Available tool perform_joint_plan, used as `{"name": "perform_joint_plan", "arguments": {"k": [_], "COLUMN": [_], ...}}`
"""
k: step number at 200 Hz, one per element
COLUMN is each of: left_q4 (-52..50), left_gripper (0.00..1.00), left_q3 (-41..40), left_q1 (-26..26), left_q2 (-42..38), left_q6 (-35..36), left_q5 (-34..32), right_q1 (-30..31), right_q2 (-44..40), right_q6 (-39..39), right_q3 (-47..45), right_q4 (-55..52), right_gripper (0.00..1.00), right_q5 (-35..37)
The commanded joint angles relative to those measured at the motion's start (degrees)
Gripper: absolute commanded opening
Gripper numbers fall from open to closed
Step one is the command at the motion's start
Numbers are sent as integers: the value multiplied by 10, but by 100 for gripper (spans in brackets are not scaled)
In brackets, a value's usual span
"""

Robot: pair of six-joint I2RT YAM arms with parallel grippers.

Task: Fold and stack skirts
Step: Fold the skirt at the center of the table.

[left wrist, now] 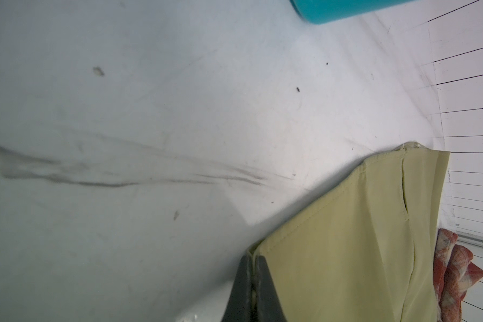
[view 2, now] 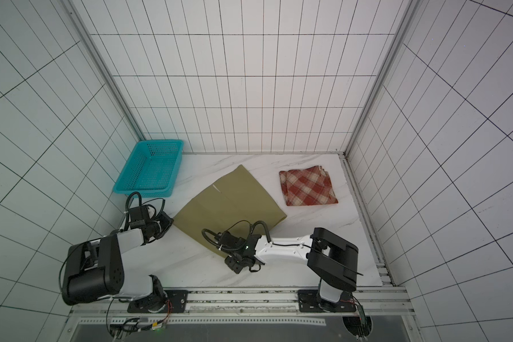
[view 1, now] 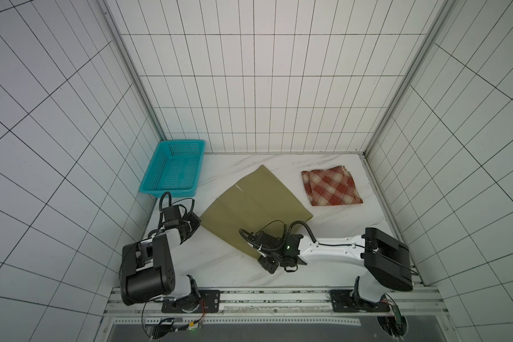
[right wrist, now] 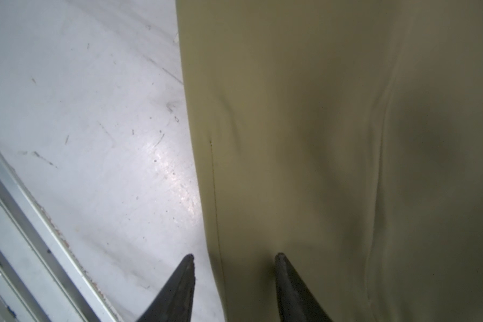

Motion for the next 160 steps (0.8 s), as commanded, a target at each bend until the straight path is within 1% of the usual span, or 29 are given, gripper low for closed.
{"name": "perform_joint_plan", "arguments": {"k": [1, 32, 68, 78, 93, 100, 160], "left_q4": [19, 20, 20, 20, 13, 8, -66], "left_gripper": [0, 0, 0, 0, 0, 0, 0], "left_q3": [-4, -1, 0, 1, 5, 8, 56], "left_q1": [-1, -1, -1, 0, -1, -1, -1], "left_q2": [5, 8, 2, -1, -8, -11, -72], "left_q6": [-4, -6, -13, -16, -21, -22, -35], "left_q5": [2, 7, 7, 9, 10, 12, 14], "right_q1": [9, 19, 22, 22, 23, 23, 24], "right_q2": [11, 18, 31, 32, 31, 28, -33], "right_q6": [-12, -10, -6, -6, -7, -8, -8], "right_q3": [44, 46, 46, 46, 47, 46, 52], "right_q4": [-24, -27, -24, -23, -23, -23, -38], "right_gripper": [42, 40, 31, 25, 7, 0, 0], "right_q5": [14, 14, 6, 6, 5, 4, -21]}}
